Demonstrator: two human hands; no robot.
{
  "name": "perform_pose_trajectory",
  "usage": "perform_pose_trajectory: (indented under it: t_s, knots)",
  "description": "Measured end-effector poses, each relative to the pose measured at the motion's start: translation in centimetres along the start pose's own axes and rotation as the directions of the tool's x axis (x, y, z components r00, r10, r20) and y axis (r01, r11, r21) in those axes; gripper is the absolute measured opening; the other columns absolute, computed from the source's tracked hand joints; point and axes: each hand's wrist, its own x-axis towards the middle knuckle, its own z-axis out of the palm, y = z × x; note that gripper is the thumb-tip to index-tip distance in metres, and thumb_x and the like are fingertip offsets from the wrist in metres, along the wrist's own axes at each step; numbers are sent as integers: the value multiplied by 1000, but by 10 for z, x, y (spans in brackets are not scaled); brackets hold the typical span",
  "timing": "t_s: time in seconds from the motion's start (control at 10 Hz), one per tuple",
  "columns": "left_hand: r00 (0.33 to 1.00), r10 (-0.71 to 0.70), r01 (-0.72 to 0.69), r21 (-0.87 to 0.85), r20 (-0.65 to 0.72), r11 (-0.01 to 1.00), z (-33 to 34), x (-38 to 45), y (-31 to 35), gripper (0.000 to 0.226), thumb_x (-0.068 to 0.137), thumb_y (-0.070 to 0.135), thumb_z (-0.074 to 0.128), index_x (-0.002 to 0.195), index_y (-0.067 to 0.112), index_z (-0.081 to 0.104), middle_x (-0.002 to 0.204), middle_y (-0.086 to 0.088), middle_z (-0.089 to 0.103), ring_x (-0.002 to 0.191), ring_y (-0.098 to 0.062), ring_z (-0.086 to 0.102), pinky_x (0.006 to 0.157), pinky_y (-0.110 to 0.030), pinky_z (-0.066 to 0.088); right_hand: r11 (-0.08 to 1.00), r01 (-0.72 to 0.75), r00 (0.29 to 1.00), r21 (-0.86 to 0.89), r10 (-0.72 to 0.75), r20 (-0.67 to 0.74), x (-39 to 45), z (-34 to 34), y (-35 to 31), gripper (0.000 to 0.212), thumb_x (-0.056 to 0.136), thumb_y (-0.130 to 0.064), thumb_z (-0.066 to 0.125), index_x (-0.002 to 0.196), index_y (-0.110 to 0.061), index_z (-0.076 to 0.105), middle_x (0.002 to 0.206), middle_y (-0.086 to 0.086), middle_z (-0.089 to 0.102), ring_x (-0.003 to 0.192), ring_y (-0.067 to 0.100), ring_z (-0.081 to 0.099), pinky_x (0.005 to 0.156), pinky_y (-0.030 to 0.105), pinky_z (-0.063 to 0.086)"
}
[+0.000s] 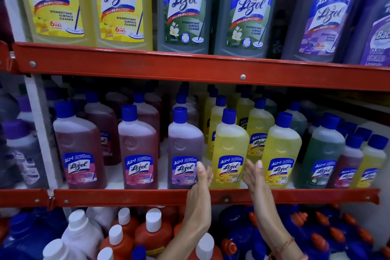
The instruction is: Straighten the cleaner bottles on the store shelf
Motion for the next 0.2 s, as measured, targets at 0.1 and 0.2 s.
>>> perform_pose_trajectory:
  t_s: [0.1, 0.2]
  knots:
    - [997, 26, -29, 35, 77, 999, -9, 0, -1, 91, 71, 81, 21, 139, 26, 48, 130, 18, 53, 118, 5, 52, 99, -14, 34, 1000, 21, 1000, 19, -21, -15, -3, -1, -1, 69, 88, -67, 26, 138, -27, 52, 134, -7, 60, 127, 11, 54, 109, 31, 35]
    - [981, 173, -187, 177, 91, 966, -17, -1, 4, 57, 77, 80, 37, 121, 48, 55, 129, 22, 62, 119, 6, 56, 105, -27, 45, 995, 93, 989, -44, -98, -107, -5, -6, -5, 53, 89, -61, 37, 126, -32, 60, 129, -7, 65, 126, 12, 56, 106, 34, 40]
